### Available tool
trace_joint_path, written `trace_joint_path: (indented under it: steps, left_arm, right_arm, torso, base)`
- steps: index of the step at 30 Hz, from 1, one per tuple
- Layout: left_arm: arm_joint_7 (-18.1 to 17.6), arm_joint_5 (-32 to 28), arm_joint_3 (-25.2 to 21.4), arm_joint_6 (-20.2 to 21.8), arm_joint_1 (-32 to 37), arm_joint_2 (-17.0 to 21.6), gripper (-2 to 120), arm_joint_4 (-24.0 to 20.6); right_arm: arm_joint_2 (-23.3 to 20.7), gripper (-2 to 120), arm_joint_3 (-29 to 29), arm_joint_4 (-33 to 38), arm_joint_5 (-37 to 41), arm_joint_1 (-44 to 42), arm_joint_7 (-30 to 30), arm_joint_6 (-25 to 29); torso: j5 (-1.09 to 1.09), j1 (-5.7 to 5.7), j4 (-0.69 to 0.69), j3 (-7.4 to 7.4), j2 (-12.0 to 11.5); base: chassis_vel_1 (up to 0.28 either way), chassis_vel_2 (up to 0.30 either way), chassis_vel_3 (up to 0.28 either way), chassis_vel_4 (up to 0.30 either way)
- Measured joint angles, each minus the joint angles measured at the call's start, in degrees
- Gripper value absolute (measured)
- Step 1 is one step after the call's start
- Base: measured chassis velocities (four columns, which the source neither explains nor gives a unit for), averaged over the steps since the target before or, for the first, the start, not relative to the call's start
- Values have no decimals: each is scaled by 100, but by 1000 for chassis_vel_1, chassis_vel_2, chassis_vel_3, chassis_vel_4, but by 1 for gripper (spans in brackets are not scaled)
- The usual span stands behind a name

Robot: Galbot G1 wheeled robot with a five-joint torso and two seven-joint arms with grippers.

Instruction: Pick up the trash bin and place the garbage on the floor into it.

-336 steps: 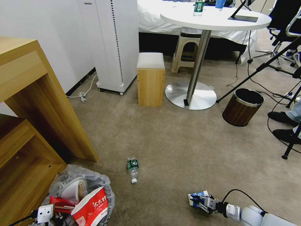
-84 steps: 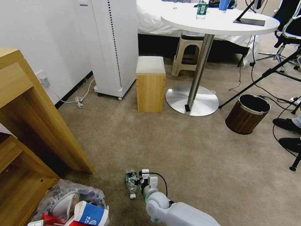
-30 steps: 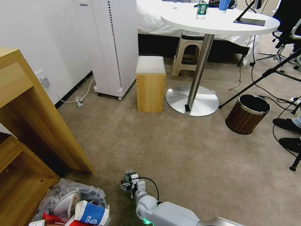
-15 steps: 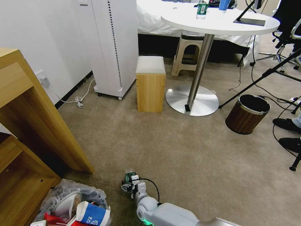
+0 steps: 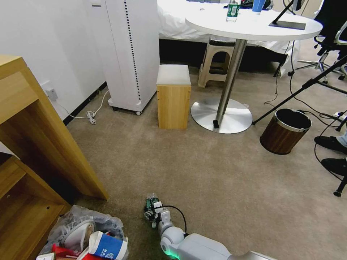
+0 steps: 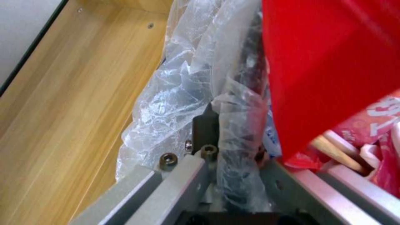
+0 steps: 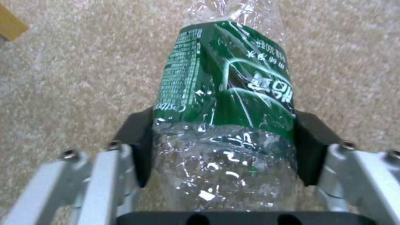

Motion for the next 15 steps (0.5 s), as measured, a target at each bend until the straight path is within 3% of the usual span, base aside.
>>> trace_joint_path:
  steps: [6,15]
  left_arm:
    - [7,14,-3,-8,-2,10,0,6]
    - [20,52,31,-8,-10,9,0,45]
  right_arm:
    - [-76,35,-7,9,4,66,-20,50]
    - [-208,13,-27,152,-53,159,-59,120]
  torso:
    - [0,0,0,0,0]
    - [1,0,1,0,0]
  base:
    - [0,0,0,0]
    - [0,0,0,0]
